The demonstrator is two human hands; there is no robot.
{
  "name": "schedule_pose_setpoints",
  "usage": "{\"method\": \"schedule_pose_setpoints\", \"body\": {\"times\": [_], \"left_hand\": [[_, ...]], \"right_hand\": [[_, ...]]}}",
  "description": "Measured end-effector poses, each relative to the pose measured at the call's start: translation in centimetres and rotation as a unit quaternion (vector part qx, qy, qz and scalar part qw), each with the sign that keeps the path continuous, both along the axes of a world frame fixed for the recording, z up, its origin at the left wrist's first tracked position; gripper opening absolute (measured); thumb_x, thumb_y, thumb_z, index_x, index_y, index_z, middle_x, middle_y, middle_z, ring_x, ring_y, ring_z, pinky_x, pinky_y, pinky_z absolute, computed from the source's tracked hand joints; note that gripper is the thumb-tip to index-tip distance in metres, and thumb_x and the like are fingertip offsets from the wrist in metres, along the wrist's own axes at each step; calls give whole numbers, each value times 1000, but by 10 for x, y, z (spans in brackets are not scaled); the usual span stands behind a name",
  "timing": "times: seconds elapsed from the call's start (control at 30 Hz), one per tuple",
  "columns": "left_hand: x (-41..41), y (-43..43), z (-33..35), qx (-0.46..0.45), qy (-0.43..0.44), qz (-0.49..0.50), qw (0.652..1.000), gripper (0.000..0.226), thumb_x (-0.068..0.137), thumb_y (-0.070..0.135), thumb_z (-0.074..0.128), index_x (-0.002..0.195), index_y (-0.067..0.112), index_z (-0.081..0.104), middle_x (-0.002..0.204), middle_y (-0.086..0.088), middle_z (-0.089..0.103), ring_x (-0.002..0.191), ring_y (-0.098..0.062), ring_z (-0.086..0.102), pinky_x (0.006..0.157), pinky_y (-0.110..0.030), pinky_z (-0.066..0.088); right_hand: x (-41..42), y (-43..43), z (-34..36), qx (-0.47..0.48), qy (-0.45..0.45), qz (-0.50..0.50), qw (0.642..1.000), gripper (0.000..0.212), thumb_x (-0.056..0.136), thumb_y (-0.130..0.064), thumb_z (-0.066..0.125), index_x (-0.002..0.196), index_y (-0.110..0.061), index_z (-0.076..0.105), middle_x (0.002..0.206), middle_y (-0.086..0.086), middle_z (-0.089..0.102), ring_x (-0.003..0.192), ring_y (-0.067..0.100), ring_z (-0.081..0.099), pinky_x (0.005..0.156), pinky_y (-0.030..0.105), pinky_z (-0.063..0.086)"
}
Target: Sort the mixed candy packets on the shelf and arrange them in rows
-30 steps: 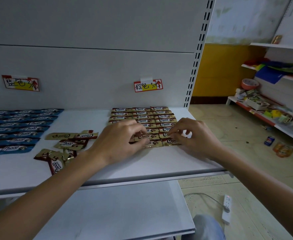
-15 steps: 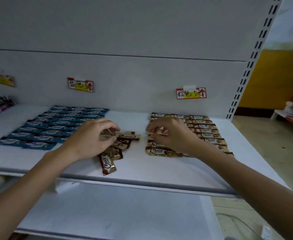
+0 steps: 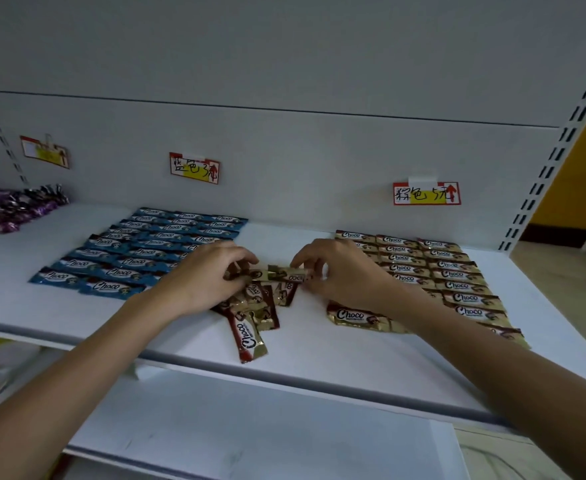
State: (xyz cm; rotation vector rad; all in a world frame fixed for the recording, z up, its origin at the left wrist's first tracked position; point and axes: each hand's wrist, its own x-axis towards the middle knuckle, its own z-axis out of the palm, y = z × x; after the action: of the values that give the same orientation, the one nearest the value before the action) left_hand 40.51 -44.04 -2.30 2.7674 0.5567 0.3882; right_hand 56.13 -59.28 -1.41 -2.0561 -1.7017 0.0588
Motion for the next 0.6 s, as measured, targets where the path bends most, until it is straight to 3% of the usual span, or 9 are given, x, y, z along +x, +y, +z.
{"method": "schedule_pose_setpoints", "body": {"times": [0.1, 0.2, 0.3, 0.33, 0.4, 0.43, 0.5, 0.6], "left_hand": [[3, 4, 1, -10, -2, 5, 1000, 31, 86, 27, 63, 117, 20, 61, 105, 5, 52, 91, -8, 48, 73, -20, 38], [4, 4, 4, -26, -44, 6, 999, 19, 81, 20, 70, 98, 25, 63, 92, 7, 55, 74, -1, 47, 57, -11, 32], [3, -2, 5, -45, -109, -4, 993, 22, 78, 13, 72, 79, 29, 58, 84, 8, 57, 60, -8, 46, 54, -22, 35], [3, -6, 5, -48, -133, -11, 990, 23, 78, 11, 72, 77, 29, 57, 82, 9, 60, 57, -11, 48, 52, -25, 39], [3, -14, 7, -39, -177, -27, 983, 19, 79, 10, 71, 80, 26, 59, 78, 14, 62, 55, -10, 53, 49, -21, 43], [3, -20, 10, -29, -195, -35, 980, 15, 81, 10, 69, 83, 22, 61, 78, 17, 61, 57, -6, 54, 50, -15, 41], [4, -32, 16, -33, -222, -57, 973, 15, 81, 5, 67, 89, 18, 64, 82, 16, 61, 67, 0, 58, 59, -11, 43], [5, -50, 21, -118, -247, -124, 954, 17, 78, 2, 66, 81, 19, 67, 87, 7, 67, 81, -6, 64, 75, -14, 51]], "right_hand": [[2, -2, 1, 20, 8, -5, 1000, 22, 81, -8, 68, 102, -10, 70, 95, 2, 65, 74, 5, 53, 64, 0, 37], [3, -5, 2, 44, 35, -20, 998, 13, 81, -14, 70, 94, -12, 72, 83, -8, 61, 67, -4, 52, 65, 1, 38], [5, -10, 6, 74, 93, -45, 992, 5, 80, -13, 69, 84, -17, 70, 73, -18, 59, 70, -10, 54, 65, 5, 39], [6, -13, 6, 84, 118, -53, 988, 6, 80, -12, 68, 82, -18, 68, 74, -16, 62, 72, -7, 56, 66, 8, 42], [7, -20, 8, 105, 156, -63, 980, 12, 78, -8, 66, 79, -20, 65, 78, -7, 66, 75, 9, 62, 72, 29, 49], [5, -24, 10, 114, 160, -67, 978, 16, 78, -7, 65, 77, -23, 63, 77, -4, 67, 75, 16, 63, 72, 35, 50], [3, -34, 13, 128, 169, -64, 975, 19, 78, -5, 64, 77, -24, 62, 71, -5, 65, 65, 16, 63, 64, 34, 50], [-1, -53, 17, 139, 172, -57, 974, 22, 79, -2, 61, 82, -24, 64, 60, -13, 59, 50, 1, 53, 50, 15, 38]]}}
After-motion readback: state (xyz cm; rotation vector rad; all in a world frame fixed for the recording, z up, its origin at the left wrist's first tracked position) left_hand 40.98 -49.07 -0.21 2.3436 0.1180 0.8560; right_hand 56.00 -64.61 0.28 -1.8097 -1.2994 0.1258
